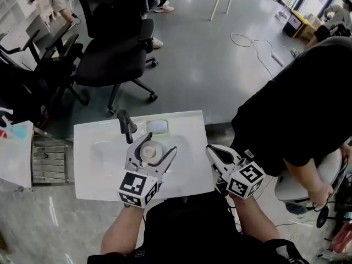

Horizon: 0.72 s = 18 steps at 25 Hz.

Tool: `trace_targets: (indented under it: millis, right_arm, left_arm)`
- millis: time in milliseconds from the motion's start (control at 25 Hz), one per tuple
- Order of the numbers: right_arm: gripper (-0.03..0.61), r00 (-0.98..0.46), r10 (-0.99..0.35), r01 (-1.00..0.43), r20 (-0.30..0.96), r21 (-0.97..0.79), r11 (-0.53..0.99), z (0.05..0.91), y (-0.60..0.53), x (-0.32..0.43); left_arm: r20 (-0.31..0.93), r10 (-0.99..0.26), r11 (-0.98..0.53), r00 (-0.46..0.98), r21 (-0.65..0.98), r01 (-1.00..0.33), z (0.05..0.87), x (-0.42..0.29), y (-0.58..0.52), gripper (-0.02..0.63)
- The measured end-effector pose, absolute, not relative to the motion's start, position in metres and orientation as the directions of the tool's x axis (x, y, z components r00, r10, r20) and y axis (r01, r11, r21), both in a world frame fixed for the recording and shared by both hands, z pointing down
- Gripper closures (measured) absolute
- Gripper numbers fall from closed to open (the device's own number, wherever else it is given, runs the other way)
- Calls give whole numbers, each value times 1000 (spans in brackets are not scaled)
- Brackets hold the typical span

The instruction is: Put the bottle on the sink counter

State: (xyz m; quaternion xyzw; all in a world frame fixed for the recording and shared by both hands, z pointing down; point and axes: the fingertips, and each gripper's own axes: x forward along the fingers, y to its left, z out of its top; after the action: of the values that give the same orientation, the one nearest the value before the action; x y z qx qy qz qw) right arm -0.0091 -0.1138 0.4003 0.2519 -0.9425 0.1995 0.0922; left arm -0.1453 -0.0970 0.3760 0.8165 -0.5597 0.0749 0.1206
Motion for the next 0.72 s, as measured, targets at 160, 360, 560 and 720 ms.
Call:
trace_targets:
  millis: [160,360,560,720]
  right_arm:
    - [565,-856,-443,-514,266,-339,788,399,-125,-17]
    - [565,-862,-431,-504,268,-352,789,409,-139,-21]
    - [565,-852,-434,-520,294,-365,773,430,-153,-12]
    - [565,-838,-449,-542,309,-376,752,444,-160,0]
  left_arm:
    - [275,-882,-361,382,125,-924,385,-145,-111,258]
    - [292,-868,-381,401,124,-916,395,-139,-129,258]
    - [316,-856,-387,409,133,-912,418,-129,-146,258]
    - [334,-838,-403,432,158,-902,435,-114,-154,258]
